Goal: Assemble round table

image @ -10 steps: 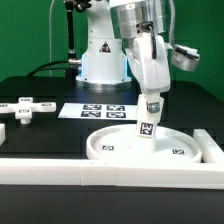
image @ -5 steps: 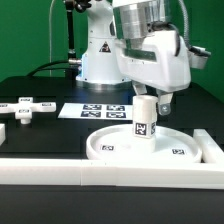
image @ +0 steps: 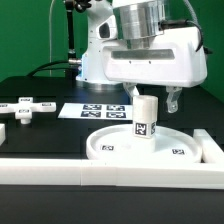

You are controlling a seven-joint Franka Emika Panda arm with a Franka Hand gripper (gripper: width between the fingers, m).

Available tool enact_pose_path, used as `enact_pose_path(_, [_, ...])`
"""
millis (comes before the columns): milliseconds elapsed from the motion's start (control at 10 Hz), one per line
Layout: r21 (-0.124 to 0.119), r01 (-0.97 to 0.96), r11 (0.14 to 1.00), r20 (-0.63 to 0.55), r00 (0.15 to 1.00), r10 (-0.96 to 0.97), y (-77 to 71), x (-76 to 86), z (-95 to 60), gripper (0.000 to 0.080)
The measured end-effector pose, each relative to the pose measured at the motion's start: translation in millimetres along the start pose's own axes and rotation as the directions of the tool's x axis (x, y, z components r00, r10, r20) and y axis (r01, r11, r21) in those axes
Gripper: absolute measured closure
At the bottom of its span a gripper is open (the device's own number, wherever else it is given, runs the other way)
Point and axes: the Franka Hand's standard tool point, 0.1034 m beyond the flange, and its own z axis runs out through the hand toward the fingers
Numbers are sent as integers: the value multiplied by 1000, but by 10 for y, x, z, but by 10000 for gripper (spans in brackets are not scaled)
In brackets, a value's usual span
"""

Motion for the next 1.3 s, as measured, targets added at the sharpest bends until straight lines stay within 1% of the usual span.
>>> enact_pose_path(200, [-4, 210, 978, -10, 978, -210, 10, 42, -11, 151])
enact_pose_path(300, [-12, 326, 945, -14, 945, -326, 2, 51, -22, 151])
enact_pose_path(500, [-15, 449, 893, -11, 893, -450, 5, 52, -20, 151])
enact_pose_path(800, [-18, 626, 780, -7, 780, -626, 12, 56, -16, 151])
enact_pose_path(900, [-23, 694, 720, -4, 720, -694, 17, 57, -13, 151])
enact_pose_path(1000, [-40, 803, 595, -6, 595, -804, 17, 53, 1, 151])
enact_pose_path(1100, [-50, 874, 484, 8, 485, -874, 4, 25, 25, 151])
enact_pose_path(1200, [-48, 909, 415, 24, 416, -909, -7, 9, 32, 151])
enact_pose_path(1300, [-49, 956, 291, 45, 293, -955, -11, 0, 43, 151])
